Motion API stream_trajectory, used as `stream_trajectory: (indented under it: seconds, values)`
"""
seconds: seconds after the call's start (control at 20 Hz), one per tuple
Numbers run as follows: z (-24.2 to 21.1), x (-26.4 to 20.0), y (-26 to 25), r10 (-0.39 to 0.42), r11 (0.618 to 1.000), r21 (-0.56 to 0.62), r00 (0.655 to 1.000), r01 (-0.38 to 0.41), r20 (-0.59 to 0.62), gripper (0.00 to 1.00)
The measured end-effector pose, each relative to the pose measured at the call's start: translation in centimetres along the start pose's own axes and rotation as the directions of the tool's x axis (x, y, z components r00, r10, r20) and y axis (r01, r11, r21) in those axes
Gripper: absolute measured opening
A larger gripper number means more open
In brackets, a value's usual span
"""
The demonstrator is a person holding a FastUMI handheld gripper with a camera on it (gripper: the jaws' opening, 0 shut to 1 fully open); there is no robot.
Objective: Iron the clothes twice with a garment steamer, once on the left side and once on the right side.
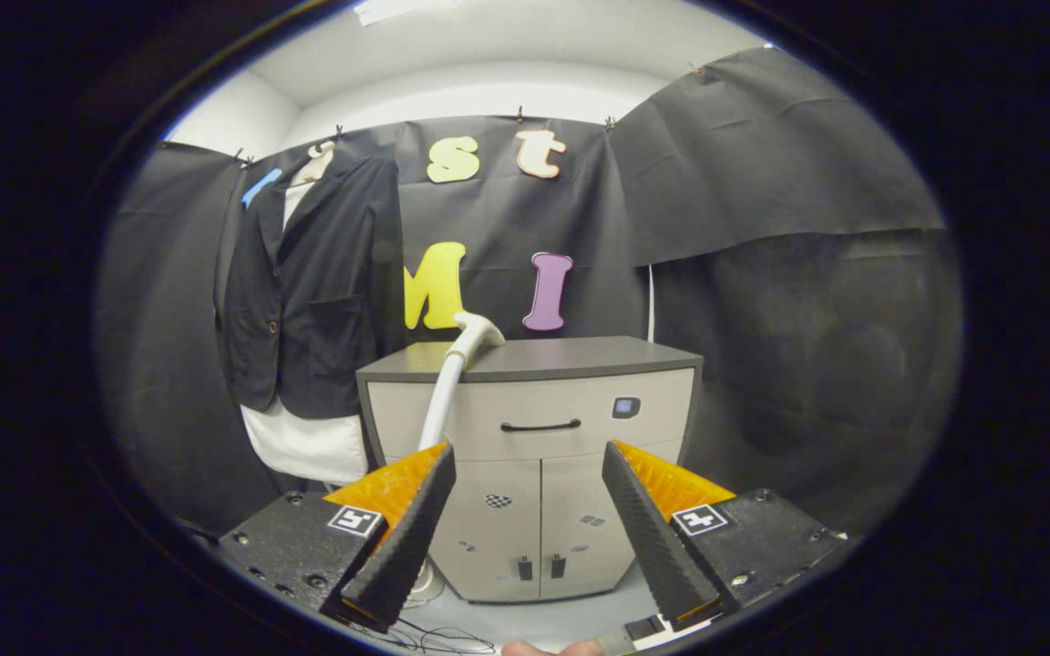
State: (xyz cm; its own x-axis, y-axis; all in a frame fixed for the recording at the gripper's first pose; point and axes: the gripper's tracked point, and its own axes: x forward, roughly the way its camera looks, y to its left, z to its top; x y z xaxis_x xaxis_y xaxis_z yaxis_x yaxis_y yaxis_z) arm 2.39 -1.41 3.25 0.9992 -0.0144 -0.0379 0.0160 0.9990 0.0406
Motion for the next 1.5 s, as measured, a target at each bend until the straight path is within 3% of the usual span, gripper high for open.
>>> stream_trajectory:
  seconds: [0.3, 0.55, 0.9, 1.25, 1.5]
  values:
    - [3.4, 3.8, 3.1, -0.006, 0.998, 0.067, 0.997, 0.011, -0.076, 1.00]
    - [6.9, 6.9, 7.2, -0.007, 0.999, 0.046, 0.995, 0.011, -0.101, 1.00]
    - [9.5, 16.1, 10.6, 0.045, 0.999, 0.006, 0.979, -0.045, -0.200, 1.00]
    - [9.5, 25.5, 11.3, 0.082, 0.996, 0.062, 0.930, -0.064, -0.358, 0.99]
    - [8.0, 29.4, 10.6, 0.048, 0.998, 0.059, 0.887, -0.024, -0.458, 0.89]
